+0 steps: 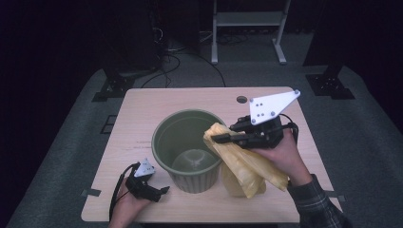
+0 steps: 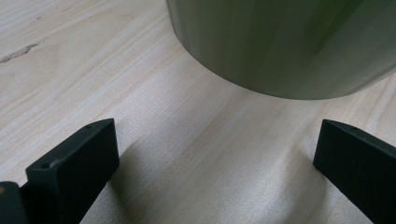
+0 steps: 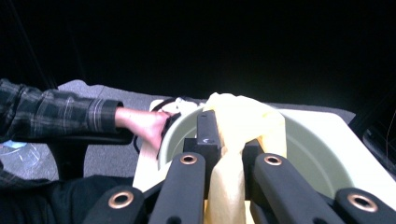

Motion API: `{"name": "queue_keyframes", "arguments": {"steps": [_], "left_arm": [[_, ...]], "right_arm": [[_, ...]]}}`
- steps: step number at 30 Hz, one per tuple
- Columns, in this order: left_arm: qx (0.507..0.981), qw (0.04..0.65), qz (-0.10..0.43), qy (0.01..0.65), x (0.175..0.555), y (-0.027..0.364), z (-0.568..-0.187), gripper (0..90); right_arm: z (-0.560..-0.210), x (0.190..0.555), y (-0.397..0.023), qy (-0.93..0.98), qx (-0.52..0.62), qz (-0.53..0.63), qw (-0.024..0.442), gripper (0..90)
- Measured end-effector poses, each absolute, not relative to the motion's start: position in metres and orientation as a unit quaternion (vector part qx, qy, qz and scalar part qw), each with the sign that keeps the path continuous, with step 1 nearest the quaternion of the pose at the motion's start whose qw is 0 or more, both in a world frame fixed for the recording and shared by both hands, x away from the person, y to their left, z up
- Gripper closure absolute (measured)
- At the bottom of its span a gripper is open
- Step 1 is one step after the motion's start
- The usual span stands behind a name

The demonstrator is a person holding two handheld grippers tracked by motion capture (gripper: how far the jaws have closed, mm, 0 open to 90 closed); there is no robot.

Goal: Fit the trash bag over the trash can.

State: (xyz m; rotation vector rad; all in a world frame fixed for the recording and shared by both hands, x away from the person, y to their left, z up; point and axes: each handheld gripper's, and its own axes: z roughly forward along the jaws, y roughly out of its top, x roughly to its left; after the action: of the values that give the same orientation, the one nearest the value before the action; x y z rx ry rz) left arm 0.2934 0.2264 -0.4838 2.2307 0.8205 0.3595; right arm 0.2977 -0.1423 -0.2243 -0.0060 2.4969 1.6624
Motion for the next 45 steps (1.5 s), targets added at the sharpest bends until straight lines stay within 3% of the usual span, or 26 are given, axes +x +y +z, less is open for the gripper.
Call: {"name": "queue_keyframes", "arguments": {"steps": [36, 45], "left_arm": [[0.868, 0.363, 0.135, 0.312, 0.293, 0.226, -0.484, 0.0], [0.868, 0.364, 0.135, 0.310, 0.293, 0.225, -0.484, 0.0]], "right_arm": [[-0.155, 0.361, 0.015, 0.812, -0.087, 0.577, 0.019, 85.3], [-0.159, 0.375, 0.031, 0.810, -0.087, 0.580, 0.015, 85.3]]}}
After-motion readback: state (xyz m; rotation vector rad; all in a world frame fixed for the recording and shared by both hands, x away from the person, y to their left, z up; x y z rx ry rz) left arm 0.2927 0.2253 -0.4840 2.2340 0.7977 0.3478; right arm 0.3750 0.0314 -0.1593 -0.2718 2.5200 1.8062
